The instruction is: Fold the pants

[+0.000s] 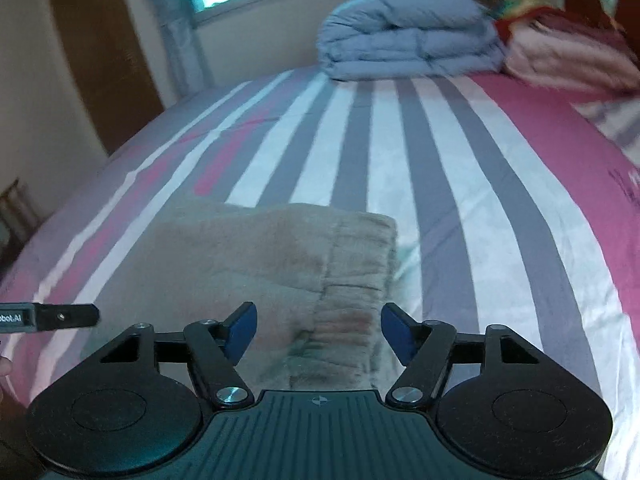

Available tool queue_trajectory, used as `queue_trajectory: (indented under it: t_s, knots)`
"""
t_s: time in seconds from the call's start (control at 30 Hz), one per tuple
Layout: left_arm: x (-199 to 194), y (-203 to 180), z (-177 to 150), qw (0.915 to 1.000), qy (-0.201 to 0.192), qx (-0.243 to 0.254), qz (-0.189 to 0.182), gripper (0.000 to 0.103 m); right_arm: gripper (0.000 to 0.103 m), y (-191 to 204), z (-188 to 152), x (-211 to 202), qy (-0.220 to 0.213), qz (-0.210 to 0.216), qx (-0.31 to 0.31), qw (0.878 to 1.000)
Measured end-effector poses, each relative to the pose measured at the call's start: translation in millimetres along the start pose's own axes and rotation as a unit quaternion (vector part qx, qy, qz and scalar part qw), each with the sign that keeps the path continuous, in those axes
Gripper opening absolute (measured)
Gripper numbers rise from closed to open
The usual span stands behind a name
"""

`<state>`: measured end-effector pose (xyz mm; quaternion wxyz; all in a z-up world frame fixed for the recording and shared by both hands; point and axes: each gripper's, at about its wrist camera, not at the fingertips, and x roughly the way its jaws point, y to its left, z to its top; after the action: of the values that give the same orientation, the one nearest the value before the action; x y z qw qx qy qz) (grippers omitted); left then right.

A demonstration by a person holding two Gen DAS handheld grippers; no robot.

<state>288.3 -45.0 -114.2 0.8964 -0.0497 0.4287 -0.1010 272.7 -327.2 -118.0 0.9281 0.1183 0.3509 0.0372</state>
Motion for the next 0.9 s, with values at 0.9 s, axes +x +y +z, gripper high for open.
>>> queue_trajectory:
  t_s: [0.9]
  knots:
    - [90, 28, 7, 0.9968, 0.061, -0.034, -0.040, 0.076, 0.099, -69, -1, 99, 0.110, 0.104, 0.158, 0.976]
